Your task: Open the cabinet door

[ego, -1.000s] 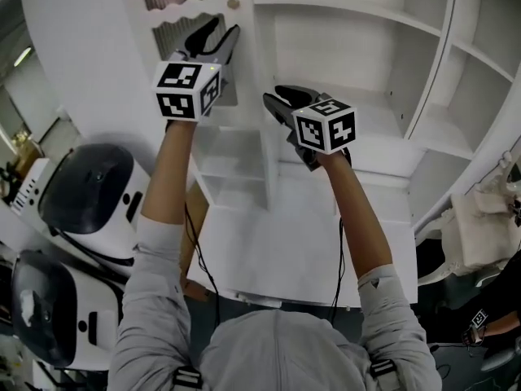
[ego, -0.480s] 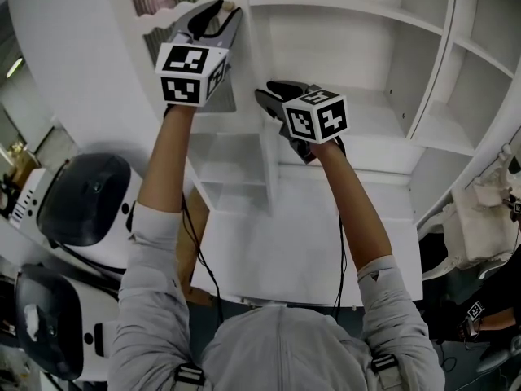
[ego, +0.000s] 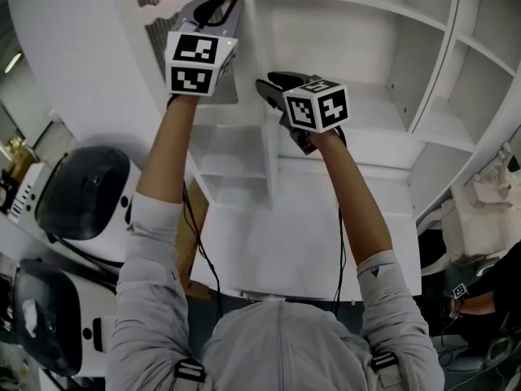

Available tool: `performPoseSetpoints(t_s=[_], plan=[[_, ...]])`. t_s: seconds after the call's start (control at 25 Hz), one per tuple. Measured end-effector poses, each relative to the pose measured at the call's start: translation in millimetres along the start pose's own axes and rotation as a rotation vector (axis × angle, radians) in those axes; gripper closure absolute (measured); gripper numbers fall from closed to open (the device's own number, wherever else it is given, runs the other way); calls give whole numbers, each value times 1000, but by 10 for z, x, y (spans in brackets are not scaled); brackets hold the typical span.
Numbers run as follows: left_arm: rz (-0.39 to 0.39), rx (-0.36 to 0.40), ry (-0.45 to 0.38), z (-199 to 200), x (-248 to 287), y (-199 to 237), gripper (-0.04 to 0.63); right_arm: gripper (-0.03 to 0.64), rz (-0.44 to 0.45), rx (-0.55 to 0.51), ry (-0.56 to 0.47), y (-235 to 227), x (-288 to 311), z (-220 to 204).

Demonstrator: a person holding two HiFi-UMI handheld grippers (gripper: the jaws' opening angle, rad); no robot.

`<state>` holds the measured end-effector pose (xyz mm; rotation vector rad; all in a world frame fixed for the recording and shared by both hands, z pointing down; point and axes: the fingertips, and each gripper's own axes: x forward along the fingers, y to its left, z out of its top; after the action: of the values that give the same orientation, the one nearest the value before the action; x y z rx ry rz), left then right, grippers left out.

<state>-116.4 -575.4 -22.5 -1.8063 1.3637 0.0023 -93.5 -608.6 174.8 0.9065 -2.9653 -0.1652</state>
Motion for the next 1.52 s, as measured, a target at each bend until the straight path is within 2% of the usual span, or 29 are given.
performPoseSetpoints(t_s=[0.32,0.44,0.64,0.92,1.16,1.52], plan=[[-14,-75,-43,69,-168,17,505,480,24,-29,33,213,68,-51],[-39,-84,-56,115,-197,16,505,503,17,-33,52,277,102,-78],[-69,-99,-85,159,-231,-13,505,511,8,-2,39,309,45,-85],[-86,-115,-119,248,-354,18,505,515,-22,-13,12,446,-30,-48],[-134,-142,-105,248,-460,-7,505,517,-27,-14,-10,551,-84,-96],[-109,-128,-80,302,-539,20,508,523,-13,-27,11,645,-134,-78]])
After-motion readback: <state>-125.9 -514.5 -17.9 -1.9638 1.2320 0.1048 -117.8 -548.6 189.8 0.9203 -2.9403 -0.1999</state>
